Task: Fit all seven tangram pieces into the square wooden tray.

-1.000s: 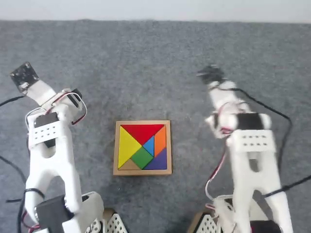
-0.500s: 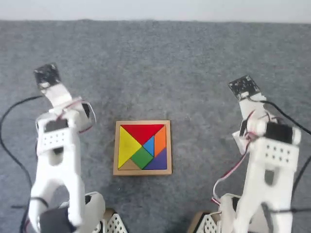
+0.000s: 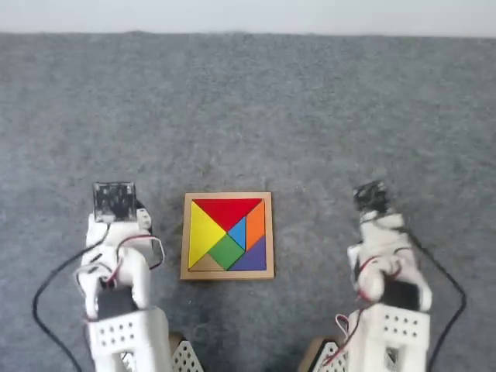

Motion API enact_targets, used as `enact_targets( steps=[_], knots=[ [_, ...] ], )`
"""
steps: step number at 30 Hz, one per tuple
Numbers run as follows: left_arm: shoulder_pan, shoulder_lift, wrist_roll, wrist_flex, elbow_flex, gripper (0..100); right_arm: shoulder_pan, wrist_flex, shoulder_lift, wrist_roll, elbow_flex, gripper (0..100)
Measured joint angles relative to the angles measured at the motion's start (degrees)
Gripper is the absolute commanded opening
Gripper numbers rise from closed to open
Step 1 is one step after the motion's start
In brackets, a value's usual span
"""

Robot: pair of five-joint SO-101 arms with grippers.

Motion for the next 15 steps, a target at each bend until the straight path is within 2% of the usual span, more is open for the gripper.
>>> enact_targets(
  steps=[3, 10, 15],
  knots=[
    [0.9, -10.5, 0.1, 7.9, 0.3, 1, -1.8, 0.0, -6.4, 0.0, 4.7, 0.6],
    [3.0, -10.6, -0.4, 18.1, 0.6, 1, -2.5, 13.3, -22.2, 0.0, 5.5, 0.6],
    [3.0, -10.6, -0.4, 30.2, 0.6, 1, -2.5, 17.1, -22.9, 0.0, 5.5, 0.6]
  ],
)
